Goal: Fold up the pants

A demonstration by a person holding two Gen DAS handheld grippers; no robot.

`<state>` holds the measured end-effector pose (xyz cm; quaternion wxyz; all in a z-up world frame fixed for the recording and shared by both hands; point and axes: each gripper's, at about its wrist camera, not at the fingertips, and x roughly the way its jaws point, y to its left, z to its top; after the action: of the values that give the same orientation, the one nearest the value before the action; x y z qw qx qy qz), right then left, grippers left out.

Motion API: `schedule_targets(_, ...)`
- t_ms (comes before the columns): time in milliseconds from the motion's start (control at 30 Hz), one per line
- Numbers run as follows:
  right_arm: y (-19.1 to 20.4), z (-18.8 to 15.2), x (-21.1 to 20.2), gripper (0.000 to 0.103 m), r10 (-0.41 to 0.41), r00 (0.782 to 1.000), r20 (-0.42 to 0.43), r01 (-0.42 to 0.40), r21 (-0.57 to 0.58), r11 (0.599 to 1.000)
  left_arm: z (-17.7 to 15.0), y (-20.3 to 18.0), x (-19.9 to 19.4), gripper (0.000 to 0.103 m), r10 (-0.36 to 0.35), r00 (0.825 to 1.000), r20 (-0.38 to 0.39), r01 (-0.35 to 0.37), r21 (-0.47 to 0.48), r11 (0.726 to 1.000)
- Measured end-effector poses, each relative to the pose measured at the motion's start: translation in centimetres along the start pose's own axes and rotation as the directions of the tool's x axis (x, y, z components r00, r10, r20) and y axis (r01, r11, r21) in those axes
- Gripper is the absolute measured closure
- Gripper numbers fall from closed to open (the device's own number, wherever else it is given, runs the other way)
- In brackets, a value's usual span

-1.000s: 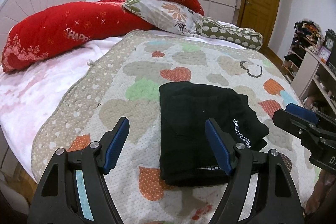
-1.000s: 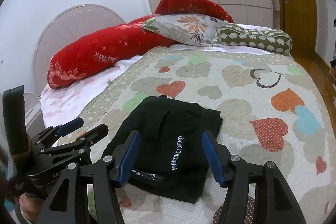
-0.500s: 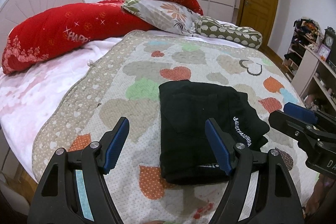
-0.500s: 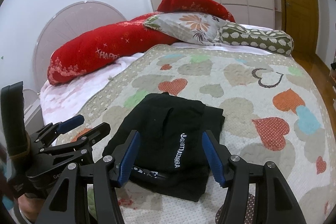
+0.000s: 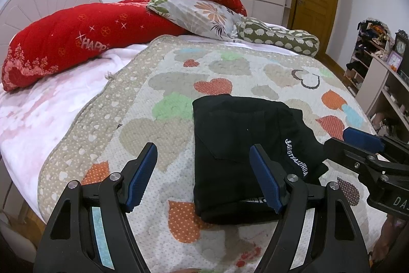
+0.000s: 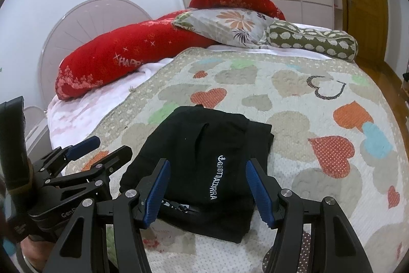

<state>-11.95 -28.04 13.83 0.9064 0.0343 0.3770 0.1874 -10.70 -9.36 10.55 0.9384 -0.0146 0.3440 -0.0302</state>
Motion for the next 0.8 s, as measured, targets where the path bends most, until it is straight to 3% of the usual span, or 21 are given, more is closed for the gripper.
schedule_targets(800,-0.05,-0.33,0.46,0.043,-0.005,1.000,-0.020,0.005,0.003,1.000,-0.82,-0.53,0.45,0.027,-0.001,1.000,-0.008,0.001,0.004,1.000)
